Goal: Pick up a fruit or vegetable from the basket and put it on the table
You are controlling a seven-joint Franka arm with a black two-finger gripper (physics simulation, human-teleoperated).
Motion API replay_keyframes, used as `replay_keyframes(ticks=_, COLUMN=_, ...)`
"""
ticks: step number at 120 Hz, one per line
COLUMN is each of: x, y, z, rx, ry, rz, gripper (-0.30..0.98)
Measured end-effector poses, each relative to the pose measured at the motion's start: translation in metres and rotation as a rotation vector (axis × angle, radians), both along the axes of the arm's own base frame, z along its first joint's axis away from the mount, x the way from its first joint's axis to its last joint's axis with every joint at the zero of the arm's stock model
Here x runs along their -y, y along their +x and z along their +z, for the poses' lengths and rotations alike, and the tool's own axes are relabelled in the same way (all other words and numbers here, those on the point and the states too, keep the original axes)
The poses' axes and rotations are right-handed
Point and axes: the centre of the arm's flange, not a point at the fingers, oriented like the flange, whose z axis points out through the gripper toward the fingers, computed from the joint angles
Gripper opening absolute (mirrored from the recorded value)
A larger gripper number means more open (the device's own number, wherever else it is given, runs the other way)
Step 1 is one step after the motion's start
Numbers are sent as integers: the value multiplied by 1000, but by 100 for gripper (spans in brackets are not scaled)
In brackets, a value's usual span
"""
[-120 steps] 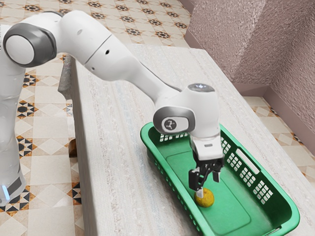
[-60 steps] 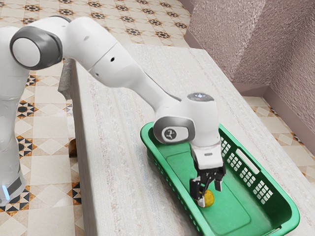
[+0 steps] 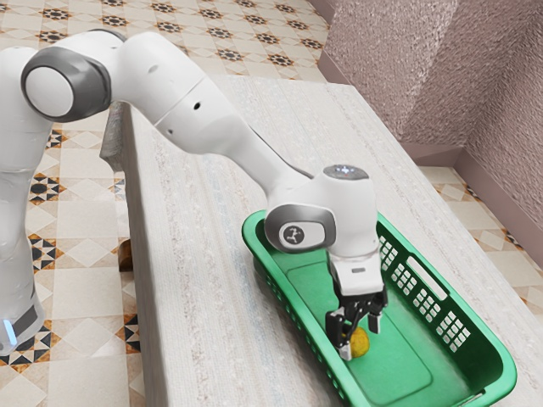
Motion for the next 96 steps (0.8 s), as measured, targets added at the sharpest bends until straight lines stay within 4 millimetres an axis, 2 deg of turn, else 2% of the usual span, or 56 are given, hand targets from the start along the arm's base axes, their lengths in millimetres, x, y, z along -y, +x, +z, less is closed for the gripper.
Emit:
replay_keyframes(ticks=28, x=0, y=-1, z=-3, rx=-12, ry=15, rz=-9, gripper=62)
replay_keyframes(ticks=53, x=1, y=1, z=-18, rx=-34, ry=18, rz=-9, gripper=50)
replay_keyframes(ticks=85, x=1, y=1, z=-14, rx=-15, ry=46, rz=17, gripper=26)
replay_keyframes(ticks=96, x=0, y=1, z=-10, rx=-10, ry=46, rz=27, gripper=29)
